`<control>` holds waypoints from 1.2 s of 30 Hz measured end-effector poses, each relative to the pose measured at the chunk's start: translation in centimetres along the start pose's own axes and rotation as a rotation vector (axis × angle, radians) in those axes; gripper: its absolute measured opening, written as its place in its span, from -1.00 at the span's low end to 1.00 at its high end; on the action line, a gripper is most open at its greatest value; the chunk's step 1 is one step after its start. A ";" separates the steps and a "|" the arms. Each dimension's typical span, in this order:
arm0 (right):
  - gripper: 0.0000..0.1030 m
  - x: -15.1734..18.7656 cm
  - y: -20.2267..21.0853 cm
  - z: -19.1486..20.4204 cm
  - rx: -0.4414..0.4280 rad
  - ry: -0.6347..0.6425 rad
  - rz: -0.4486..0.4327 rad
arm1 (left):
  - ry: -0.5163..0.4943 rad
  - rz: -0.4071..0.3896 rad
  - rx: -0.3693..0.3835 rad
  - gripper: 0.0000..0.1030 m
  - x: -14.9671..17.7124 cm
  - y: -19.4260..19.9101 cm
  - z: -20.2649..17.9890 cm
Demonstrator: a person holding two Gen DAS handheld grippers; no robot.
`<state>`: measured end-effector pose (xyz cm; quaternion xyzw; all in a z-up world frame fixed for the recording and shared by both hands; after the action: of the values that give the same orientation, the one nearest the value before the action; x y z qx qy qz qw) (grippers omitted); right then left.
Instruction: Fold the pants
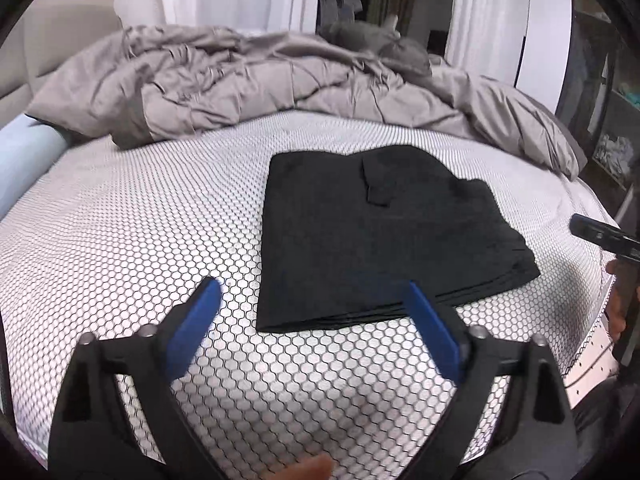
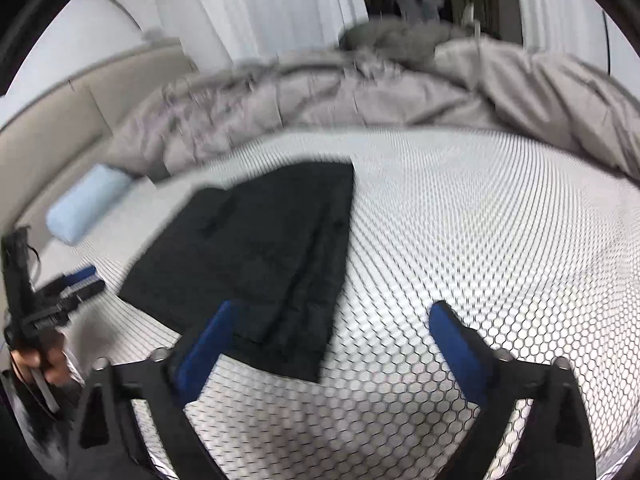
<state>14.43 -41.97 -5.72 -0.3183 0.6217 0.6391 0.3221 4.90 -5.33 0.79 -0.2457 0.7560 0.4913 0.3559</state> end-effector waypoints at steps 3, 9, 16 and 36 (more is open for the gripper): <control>1.00 0.5 2.2 1.6 -0.018 0.040 -0.061 | -0.015 -0.039 -0.011 0.99 0.3 0.9 -1.0; 1.00 2.2 4.0 4.2 0.050 0.163 -0.169 | -0.077 -0.052 -0.053 0.99 0.9 1.2 -2.4; 1.00 2.4 4.1 5.2 0.021 0.101 -0.208 | -0.078 -0.066 -0.029 0.99 1.1 1.9 -2.6; 1.00 2.1 4.8 4.6 0.006 0.030 -0.218 | -0.070 -0.077 -0.048 0.99 0.9 1.7 -1.5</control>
<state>9.25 -37.38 -4.47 -0.3926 0.5899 0.5937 0.3813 2.62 -6.07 1.44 -0.2657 0.7210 0.5036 0.3949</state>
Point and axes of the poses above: each gripper's, at about its wrist camera, not at the fingertips, and y roughly against the way its jaws point, z to its left, x to its underside, the point moved 6 cm from there along -y, roughly the way its jaws point, and after that the axes turned 14 degrees about x, right-handed, at the moved point
